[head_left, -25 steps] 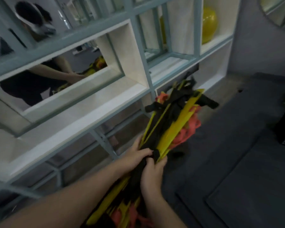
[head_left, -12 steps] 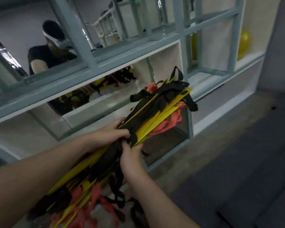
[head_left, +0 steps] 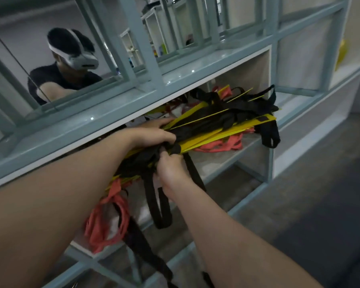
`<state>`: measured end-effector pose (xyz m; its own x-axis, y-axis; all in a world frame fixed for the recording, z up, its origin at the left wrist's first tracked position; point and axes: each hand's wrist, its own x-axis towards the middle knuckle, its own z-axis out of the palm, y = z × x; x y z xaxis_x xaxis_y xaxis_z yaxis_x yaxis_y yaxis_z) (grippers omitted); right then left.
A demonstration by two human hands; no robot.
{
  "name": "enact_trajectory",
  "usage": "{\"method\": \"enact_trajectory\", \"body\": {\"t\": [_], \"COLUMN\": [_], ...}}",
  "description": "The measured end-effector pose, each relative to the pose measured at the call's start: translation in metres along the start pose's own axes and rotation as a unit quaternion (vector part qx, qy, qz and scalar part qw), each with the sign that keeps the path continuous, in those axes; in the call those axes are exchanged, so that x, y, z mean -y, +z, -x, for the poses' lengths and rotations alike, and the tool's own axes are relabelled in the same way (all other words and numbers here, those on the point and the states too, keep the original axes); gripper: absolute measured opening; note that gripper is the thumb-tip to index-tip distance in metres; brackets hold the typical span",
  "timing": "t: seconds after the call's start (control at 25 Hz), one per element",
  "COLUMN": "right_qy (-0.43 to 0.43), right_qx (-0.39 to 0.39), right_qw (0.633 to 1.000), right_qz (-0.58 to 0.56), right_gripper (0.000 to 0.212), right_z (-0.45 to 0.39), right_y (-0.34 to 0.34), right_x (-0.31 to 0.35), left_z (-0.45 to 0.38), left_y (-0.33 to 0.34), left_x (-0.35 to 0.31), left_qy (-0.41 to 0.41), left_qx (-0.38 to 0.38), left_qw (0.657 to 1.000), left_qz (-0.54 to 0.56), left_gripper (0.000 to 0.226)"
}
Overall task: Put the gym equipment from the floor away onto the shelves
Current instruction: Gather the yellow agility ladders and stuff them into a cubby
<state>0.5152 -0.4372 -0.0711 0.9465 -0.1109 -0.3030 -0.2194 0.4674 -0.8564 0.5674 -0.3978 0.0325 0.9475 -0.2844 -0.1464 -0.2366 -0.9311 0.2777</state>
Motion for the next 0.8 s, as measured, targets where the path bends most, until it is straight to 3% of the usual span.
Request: {"method": "enact_trajectory", "body": {"t": [0.2, 0.36, 0.48, 0.6, 0.68, 0.8], "right_qy": [0.058, 0.065, 0.01, -0.048, -0.063, -0.061], "right_qx": [0.014, 0.005, -0.031, -0.071, -0.067, -0.033], "right_qw": [0.997, 0.996, 0.986, 0.966, 0.969, 0.982], "right_qz": [0.044, 0.055, 0.166, 0.243, 0.229, 0.175], "right_gripper": [0.045, 0.036, 0.029, 0.035, 0.04, 0.032], "right_z": [-0.02, -0.035, -0.039, -0.026, -0.015, 0.007], "right_y": [-0.002, -0.013, -0.021, -0.043, -0.057, -0.077], "right_x": [-0.027, -0.042, -0.041, -0.034, -0.039, -0.053], "left_z": [-0.018, -0.029, -0.031, -0.025, -0.02, -0.008], "left_y": [0.035, 0.056, 0.071, 0.087, 0.088, 0.088], "left_x": [0.043, 0.062, 0.069, 0.068, 0.065, 0.059], "left_qy": [-0.013, -0.044, -0.047, -0.039, -0.032, -0.005], "left_qx": [0.029, -0.014, -0.011, -0.006, -0.019, -0.101], "left_qw": [0.999, 0.998, 0.998, 0.992, 0.989, 0.985], "left_qz": [0.025, 0.032, -0.049, -0.121, -0.142, -0.138], "left_gripper": [0.067, 0.07, 0.078, 0.077, 0.077, 0.075]}}
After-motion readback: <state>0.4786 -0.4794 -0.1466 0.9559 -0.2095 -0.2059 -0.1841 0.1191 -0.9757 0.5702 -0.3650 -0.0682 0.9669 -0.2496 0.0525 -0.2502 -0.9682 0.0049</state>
